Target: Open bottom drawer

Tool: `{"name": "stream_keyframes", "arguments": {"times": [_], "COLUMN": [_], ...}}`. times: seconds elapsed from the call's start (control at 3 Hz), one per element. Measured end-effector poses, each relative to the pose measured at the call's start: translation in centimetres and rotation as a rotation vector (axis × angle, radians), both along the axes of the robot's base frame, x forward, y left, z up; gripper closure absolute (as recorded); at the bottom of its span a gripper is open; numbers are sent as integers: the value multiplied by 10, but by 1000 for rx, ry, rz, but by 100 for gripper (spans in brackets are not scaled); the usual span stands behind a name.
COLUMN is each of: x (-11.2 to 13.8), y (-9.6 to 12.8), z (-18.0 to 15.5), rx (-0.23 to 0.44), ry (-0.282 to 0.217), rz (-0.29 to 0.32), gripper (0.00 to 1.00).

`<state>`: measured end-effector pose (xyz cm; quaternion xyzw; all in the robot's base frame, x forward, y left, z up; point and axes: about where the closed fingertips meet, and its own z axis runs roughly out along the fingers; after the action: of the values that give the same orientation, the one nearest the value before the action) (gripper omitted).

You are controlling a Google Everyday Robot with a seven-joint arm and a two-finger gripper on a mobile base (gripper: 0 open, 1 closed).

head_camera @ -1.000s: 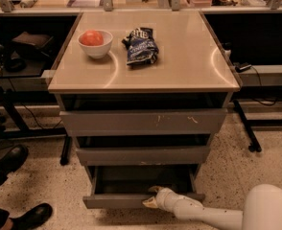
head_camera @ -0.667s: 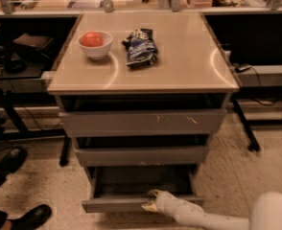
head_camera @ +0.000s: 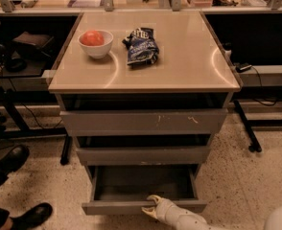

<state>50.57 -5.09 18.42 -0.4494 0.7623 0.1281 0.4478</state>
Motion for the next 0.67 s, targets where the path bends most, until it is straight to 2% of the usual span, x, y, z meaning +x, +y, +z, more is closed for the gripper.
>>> {"name": "stream_keyframes", "arguments": {"times": [0.33,0.67], "x": [-2,-25], "y": [0,5], "z": [6,7], "rx": [0,14], "ry": [0,-23], "rz": [0,19], "gripper": [100,100]}}
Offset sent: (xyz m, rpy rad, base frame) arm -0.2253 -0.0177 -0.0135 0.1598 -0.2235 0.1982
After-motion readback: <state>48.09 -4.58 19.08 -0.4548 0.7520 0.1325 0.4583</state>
